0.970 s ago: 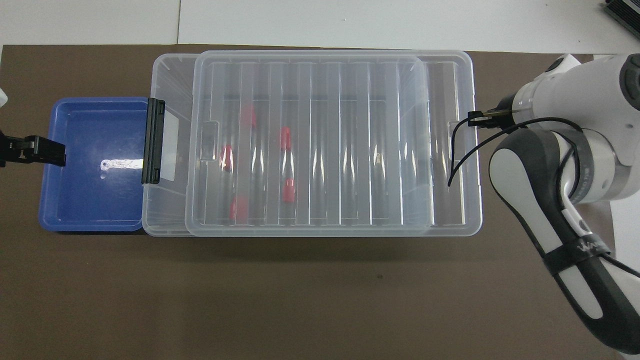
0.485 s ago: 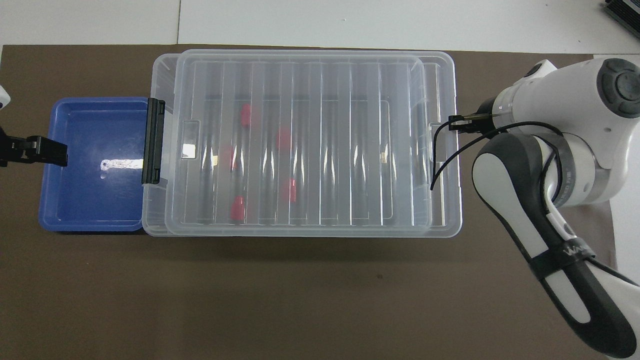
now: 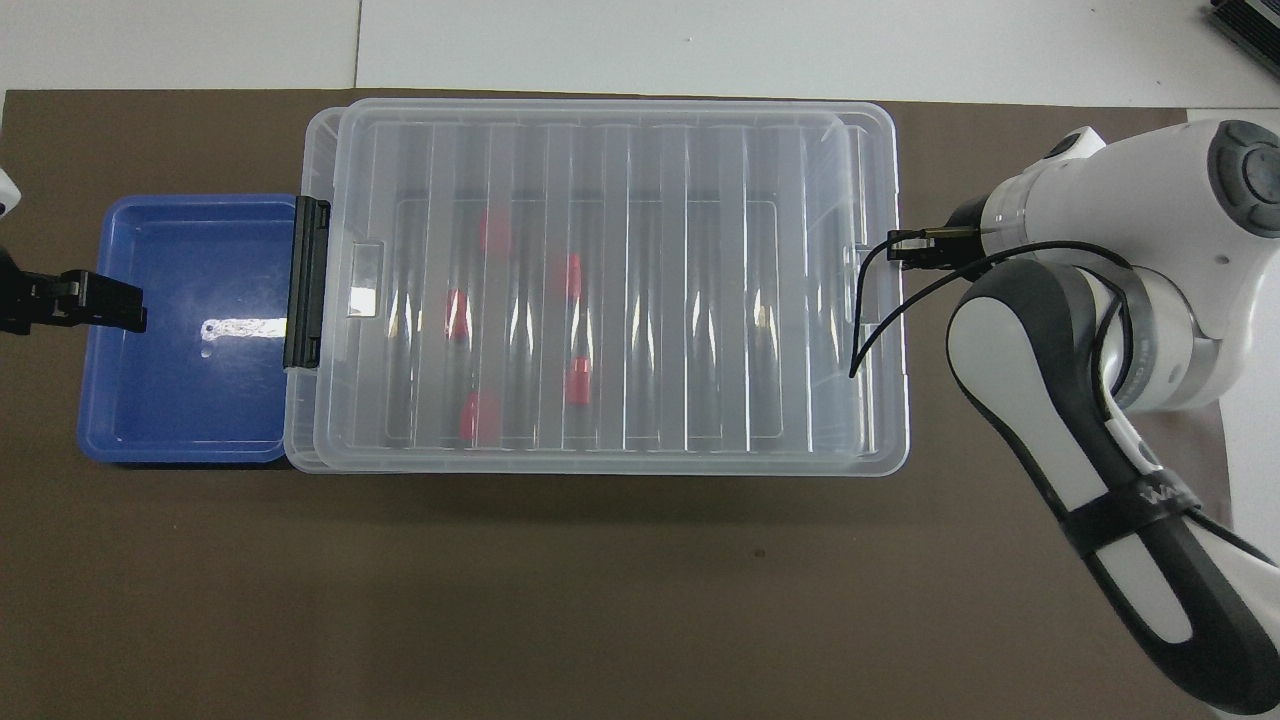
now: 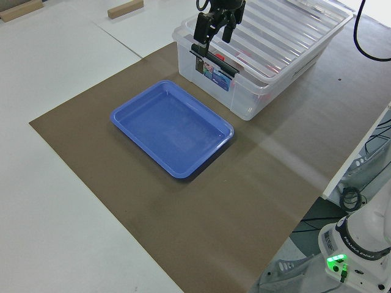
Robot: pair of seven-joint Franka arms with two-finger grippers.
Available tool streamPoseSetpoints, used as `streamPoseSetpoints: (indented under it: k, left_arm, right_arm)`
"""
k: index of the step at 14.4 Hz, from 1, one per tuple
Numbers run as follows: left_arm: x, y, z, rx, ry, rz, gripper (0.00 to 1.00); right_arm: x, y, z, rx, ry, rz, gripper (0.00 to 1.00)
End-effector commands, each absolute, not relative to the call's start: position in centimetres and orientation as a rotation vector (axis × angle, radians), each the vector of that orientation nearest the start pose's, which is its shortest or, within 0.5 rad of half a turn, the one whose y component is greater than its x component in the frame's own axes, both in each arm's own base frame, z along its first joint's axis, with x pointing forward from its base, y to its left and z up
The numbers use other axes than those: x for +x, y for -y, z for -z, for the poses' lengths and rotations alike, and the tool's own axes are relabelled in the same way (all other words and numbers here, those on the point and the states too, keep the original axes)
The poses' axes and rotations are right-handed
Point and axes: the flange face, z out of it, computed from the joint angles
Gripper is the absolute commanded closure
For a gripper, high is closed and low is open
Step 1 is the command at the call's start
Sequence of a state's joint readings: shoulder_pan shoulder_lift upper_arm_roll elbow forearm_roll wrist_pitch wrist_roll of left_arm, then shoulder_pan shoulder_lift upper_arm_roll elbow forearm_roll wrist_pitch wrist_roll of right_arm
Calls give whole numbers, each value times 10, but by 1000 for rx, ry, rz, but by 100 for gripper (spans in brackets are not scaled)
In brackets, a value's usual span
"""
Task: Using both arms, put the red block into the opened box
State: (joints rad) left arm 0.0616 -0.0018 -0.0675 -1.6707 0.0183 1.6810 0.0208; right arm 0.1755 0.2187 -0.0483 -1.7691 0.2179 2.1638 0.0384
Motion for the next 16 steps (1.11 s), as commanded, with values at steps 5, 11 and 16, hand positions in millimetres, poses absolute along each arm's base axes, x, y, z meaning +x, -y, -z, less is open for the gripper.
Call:
streamPoseSetpoints:
  k: [5,11,16]
  left_arm:
    - [555,2,-588,-3176,-23,25,0]
    - [556,2,-588,-3176,-20,25,0]
    - [556,3,-588,-3176,-23,27,0]
  right_arm:
    - [622,-97,-450,-2867,-72,197,100]
    - [624,-83,-455,-2900,-74,212,0]
    - [615,-46,-501,-3133,3,281,0]
